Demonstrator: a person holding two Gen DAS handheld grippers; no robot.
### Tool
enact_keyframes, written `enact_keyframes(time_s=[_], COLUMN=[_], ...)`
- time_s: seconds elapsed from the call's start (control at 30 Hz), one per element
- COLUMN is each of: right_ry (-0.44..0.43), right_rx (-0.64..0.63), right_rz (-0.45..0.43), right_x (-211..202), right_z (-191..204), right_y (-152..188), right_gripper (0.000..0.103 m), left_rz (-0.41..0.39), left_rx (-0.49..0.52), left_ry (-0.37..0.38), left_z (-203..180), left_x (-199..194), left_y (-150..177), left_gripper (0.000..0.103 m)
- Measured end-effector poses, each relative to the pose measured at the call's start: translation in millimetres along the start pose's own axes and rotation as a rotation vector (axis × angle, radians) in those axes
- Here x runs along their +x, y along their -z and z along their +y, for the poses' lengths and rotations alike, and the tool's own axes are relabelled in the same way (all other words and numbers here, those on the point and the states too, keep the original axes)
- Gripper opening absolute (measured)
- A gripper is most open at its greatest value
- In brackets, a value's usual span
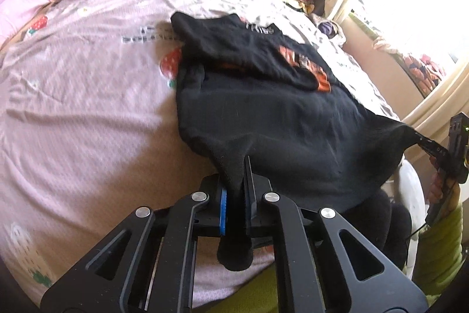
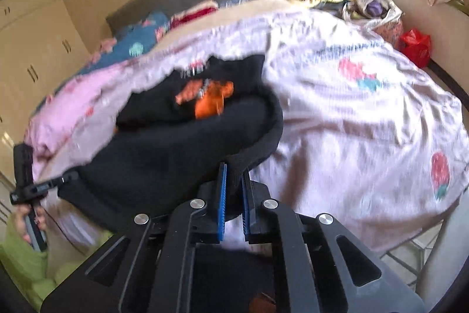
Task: Fold small clothes
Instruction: 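Lift the hem with both grippers and fold it toward the collar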
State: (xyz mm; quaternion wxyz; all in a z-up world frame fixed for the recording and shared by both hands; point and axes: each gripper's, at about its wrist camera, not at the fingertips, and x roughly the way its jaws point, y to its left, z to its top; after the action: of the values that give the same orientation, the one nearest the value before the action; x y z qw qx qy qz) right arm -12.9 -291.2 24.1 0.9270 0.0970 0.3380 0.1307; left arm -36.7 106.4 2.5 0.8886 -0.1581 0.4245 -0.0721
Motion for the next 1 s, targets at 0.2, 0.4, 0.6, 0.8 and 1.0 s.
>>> enact_keyframes(time_s=[0.2,0.4,0.6,0.8,1.0], right_ry=[0.002,0.010,0.015,0.020,0.036], right_rx=[0.022,0.051,0.070,0.078,0.056], right_rz=[-0.085,-0.132,-0.169,-0.192,-0.195], right_x=[-9,-7,-4,6,15], right_z=[6,0,-5,-6,-3], right_y=[-32,-55,-70,-88,-106], right_gripper=[0.008,0.008,0.008,0.008,0.008], left_rz=[-0.067,-0.099,-0.131,-0.172,-0.192], left_rx=[-0.035,-0.059,-0.068,-0.066,-0.086], left_ry=[-0.002,0.011,0.021,0.025,0.032], left_z=[11,16,17,14,15], left_x=[-9,-9,-8,-9,-9], left_y=[-22,-36,-54,-76,-91], left_gripper=[0.002,0.002,0.002,0.002,0.002])
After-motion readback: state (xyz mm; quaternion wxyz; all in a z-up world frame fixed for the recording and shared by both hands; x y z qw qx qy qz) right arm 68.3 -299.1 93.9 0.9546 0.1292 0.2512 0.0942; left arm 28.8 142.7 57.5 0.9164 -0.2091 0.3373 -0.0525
